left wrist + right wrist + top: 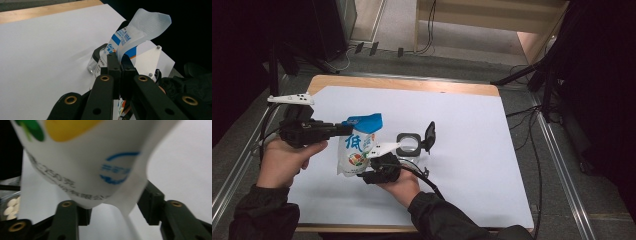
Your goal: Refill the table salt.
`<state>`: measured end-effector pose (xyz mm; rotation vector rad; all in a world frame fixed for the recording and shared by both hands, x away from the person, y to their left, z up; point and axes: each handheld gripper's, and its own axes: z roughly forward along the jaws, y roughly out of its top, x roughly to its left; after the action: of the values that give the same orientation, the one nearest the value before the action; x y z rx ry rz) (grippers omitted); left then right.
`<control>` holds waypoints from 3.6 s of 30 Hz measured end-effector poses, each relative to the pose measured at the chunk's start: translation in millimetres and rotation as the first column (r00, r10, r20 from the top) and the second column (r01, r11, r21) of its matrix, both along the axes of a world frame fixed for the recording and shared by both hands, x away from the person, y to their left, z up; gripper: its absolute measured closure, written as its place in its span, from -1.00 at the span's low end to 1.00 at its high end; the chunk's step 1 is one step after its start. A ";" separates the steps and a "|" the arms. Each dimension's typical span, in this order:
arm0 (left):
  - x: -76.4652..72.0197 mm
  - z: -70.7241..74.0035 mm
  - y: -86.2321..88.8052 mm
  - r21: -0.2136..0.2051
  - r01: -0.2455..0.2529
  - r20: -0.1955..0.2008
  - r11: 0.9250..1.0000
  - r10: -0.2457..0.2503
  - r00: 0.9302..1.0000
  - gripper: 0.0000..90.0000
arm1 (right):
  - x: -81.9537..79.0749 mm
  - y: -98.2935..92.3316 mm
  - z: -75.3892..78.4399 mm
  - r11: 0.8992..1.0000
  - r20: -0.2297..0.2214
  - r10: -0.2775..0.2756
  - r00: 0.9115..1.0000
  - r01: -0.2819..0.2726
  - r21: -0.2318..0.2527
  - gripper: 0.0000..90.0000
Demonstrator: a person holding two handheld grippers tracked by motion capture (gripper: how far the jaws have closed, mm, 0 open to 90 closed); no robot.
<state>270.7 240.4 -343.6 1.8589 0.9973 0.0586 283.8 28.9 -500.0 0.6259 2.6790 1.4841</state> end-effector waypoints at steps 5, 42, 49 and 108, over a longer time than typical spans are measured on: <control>5.1 -2.3 -4.6 -0.001 0.000 -0.005 1.000 0.000 1.000 1.00 | -2.6 -0.5 -0.8 1.000 0.013 0.010 1.000 -0.010 0.004 0.19; 5.3 -1.6 -6.6 -0.009 0.032 -0.014 0.999 -0.032 0.999 0.92 | -8.6 -9.9 5.1 0.997 0.067 0.048 0.997 -0.053 0.064 0.56; 6.5 -6.6 -11.8 0.032 0.044 -0.022 0.999 -0.043 0.999 0.86 | -6.2 -12.1 3.5 0.997 0.057 0.040 0.998 -0.043 0.061 0.58; 8.3 -20.7 -43.0 0.114 0.020 -0.034 0.993 -0.016 0.999 1.00 | -15.9 -23.8 3.5 0.995 0.073 0.001 0.997 -0.009 0.098 0.18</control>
<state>279.0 197.3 -364.2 1.9782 1.0187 0.0754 267.9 5.0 -496.5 0.5582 2.5689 1.6160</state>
